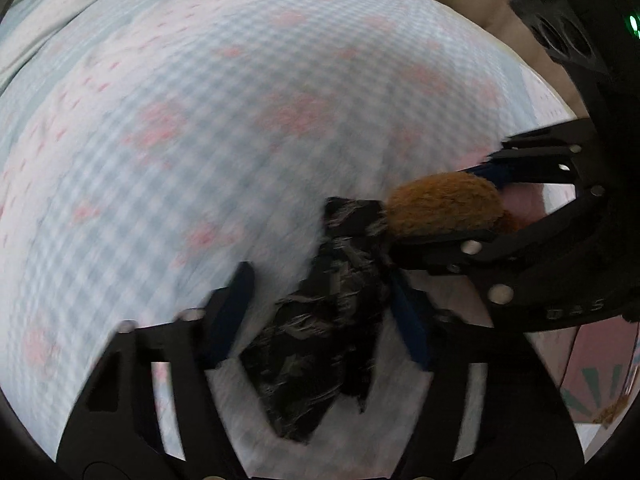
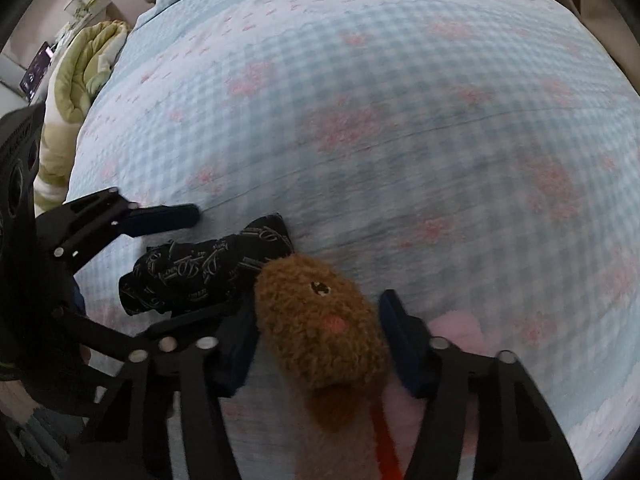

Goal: Organize soft objects
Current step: 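Grasp black cloth with left tool while right tool grasps brown plush keychain, then lift black cloth with left tool while right tool carries plush over the box, then lower both held items into the box and open both tools, then withdraw both tools from the box toward the pink hair tie and orange pompom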

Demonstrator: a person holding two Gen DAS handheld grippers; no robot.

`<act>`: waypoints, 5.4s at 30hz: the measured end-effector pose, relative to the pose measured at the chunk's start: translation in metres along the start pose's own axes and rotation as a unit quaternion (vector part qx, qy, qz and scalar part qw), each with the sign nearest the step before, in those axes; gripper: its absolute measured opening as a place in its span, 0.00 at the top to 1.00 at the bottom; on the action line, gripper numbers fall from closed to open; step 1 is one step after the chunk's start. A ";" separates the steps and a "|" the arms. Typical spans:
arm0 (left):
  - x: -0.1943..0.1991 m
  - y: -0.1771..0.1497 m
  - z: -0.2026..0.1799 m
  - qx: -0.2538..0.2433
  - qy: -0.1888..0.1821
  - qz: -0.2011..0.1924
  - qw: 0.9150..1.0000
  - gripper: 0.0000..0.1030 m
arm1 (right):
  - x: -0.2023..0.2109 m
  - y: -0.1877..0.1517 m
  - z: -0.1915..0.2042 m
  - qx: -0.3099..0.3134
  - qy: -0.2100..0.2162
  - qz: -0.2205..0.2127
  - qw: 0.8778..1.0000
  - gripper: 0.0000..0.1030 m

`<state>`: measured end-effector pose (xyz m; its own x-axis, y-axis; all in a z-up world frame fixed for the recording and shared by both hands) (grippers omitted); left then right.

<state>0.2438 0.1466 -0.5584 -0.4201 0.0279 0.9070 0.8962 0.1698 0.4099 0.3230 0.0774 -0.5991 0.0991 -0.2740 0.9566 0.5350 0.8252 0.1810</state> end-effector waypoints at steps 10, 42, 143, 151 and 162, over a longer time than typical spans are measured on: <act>-0.004 0.011 -0.014 -0.034 0.003 0.001 0.999 0.66 | 0.004 0.000 0.010 0.005 0.002 -0.016 1.000 0.66; 0.267 0.047 -0.059 -0.119 0.024 -0.090 0.989 0.66 | 0.288 -0.120 0.092 -0.261 -0.098 -0.228 0.933 0.66; 0.400 0.024 -0.307 -0.270 -0.091 -0.115 0.951 0.00 | 0.469 -0.415 0.055 -0.534 -0.242 -0.335 0.737 0.00; 0.438 0.028 -0.235 -0.247 -0.082 -0.157 0.953 0.00 | 0.469 -0.385 0.090 -0.524 -0.232 -0.360 0.736 0.00; 0.399 0.057 -0.148 -0.217 -0.084 -0.118 0.965 0.00 | 0.416 -0.308 0.100 -0.514 -0.188 -0.346 0.762 0.00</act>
<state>0.1489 0.0218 -0.1591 -0.6045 0.2036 0.7702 0.7330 -0.2366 0.6378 0.1153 -0.2411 -0.2341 -0.6487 -0.1483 0.7465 0.7444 -0.3275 0.5819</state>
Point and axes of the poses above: each gripper's, at about its wrist camera, not at the fingertips, and x roughly against the way its jaws point, z to its left, y to its top, the point moved 5 cm from there along -x, roughly the way its jaws point, and after that the axes turned 14 degrees about -x, right-handed, at the moved point
